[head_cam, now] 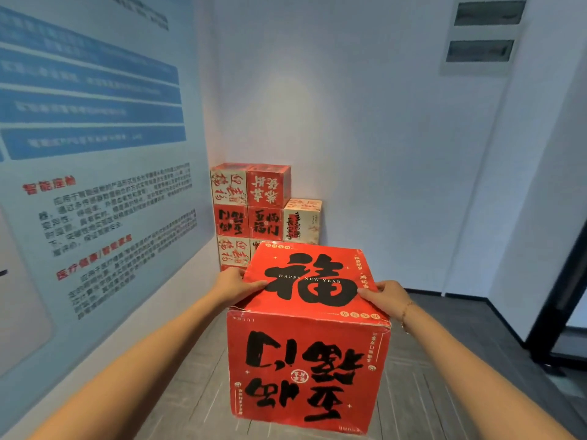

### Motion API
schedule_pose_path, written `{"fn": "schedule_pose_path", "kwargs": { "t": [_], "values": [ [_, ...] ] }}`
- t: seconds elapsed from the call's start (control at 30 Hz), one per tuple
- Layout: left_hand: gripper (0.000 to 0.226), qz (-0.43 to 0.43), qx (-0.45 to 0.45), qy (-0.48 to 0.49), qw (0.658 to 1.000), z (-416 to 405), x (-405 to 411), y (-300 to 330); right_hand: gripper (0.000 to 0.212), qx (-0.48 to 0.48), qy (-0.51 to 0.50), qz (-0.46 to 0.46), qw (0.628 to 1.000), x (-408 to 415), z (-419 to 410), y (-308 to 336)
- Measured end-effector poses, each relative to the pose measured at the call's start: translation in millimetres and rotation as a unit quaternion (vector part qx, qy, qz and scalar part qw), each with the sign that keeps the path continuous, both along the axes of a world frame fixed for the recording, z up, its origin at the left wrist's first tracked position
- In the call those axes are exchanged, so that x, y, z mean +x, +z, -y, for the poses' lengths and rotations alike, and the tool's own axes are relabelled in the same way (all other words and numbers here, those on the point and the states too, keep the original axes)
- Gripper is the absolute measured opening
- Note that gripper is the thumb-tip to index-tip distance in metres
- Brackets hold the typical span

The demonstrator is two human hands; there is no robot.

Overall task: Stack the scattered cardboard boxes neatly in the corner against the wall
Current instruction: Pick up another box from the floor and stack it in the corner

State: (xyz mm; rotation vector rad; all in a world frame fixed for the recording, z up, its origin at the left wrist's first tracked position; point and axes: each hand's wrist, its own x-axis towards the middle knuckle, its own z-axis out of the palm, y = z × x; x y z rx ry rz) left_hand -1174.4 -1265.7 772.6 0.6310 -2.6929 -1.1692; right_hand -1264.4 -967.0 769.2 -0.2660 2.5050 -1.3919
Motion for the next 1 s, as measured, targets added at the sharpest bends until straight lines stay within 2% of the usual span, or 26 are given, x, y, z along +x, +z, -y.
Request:
{"fn": "schedule_pose_path", "kwargs": {
  "t": [0.23, 0.37, 0.53, 0.77, 1.0],
  "values": [
    [0.050, 0.002, -0.017, -0.041, 0.999, 48.7, -150.5, 17.7, 0.021, -0.018, -0.045, -0.004, 0.999, -121.2, 35.4, 6.8],
    [0.044, -0.009, -0.008, -0.060, 0.998, 65.3, -213.0, 23.4, 0.020, -0.023, -0.058, -0.008, 0.998, -179.9, 53.3, 15.8],
    [0.042, -0.026, -0.016, -0.057, 0.998, 84.2, -281.0, 19.8, 0.012, -0.030, -0.062, -0.016, 0.998, -247.7, 71.0, 22.8],
    [0.044, -0.007, -0.044, -0.049, 0.998, 108.6, -393.6, -4.8, 0.015, 0.002, -0.048, -0.022, 0.999, -373.9, 104.0, 3.4],
    [0.046, 0.005, -0.082, -0.019, 0.996, 133.9, -520.4, 7.4, 0.019, -0.003, -0.021, -0.021, 1.000, -506.6, 132.5, 2.1]
  ]
}}
